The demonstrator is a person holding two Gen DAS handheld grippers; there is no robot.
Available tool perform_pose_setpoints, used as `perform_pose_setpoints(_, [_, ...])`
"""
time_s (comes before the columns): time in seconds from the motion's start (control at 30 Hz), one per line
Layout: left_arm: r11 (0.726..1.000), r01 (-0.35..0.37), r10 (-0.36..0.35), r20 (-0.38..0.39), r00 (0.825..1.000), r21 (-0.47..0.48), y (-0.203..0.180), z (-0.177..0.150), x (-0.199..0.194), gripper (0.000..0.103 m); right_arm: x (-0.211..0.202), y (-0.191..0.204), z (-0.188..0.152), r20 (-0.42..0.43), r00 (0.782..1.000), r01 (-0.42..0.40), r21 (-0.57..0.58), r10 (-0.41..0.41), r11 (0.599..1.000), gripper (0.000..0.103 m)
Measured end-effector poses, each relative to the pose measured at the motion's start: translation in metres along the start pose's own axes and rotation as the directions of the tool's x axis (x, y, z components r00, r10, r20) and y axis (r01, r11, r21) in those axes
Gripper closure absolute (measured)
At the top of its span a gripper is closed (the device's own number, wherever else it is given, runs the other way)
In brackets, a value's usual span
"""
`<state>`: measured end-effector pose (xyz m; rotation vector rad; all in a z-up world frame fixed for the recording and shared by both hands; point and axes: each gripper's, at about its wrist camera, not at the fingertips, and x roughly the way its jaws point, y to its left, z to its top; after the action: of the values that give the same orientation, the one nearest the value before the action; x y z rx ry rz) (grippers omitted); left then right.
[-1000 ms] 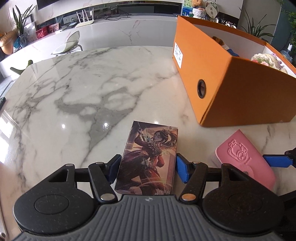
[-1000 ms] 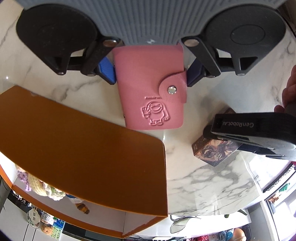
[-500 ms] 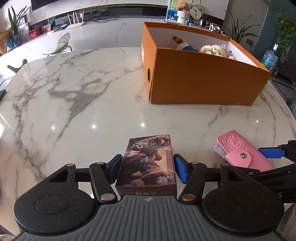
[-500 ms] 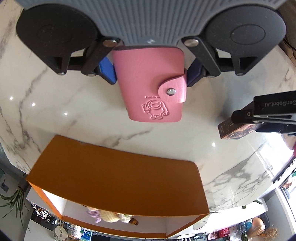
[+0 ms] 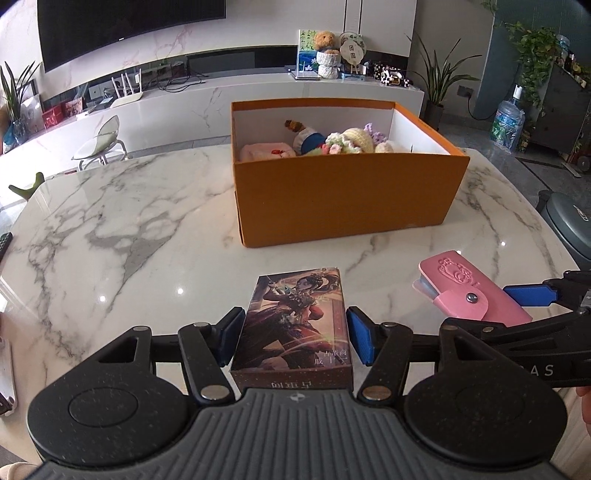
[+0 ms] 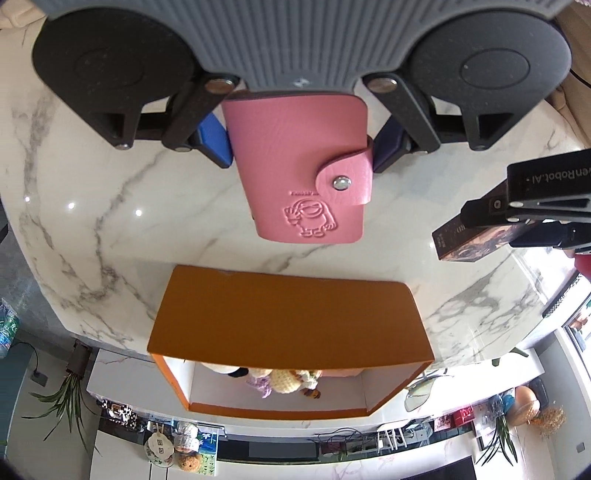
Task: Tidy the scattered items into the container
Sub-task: 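Lift and carry the pink wallet and card box over the orange box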
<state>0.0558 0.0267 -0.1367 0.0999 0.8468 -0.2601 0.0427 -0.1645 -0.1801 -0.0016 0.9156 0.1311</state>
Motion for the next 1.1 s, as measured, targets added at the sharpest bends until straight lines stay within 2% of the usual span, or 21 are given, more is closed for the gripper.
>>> perform_pose_setpoints(0.57, [0.997, 0.032, -0.039, 0.105, 0.994, 0.065, -0.033, 0.042, -0.033, 0.033, -0.052, -0.027, 0.028, 0.142, 0.990, -0.012, 0.017, 0.010, 1.000, 0.021])
perform_pose_setpoints(0.9, [0.996, 0.038, -0.050, 0.157, 0.986, 0.075, -0.037, 0.077, -0.030, 0.033, -0.069, -0.044, 0.062, 0.211, 0.977, -0.009, 0.011, 0.006, 1.000, 0.021])
perform_pose_setpoints(1.1, [0.997, 0.029, -0.042, 0.185, 0.982, 0.071, -0.033, 0.100, -0.021, 0.033, -0.066, -0.056, 0.085, 0.236, 0.972, 0.007, 0.007, -0.008, 1.000, 0.021])
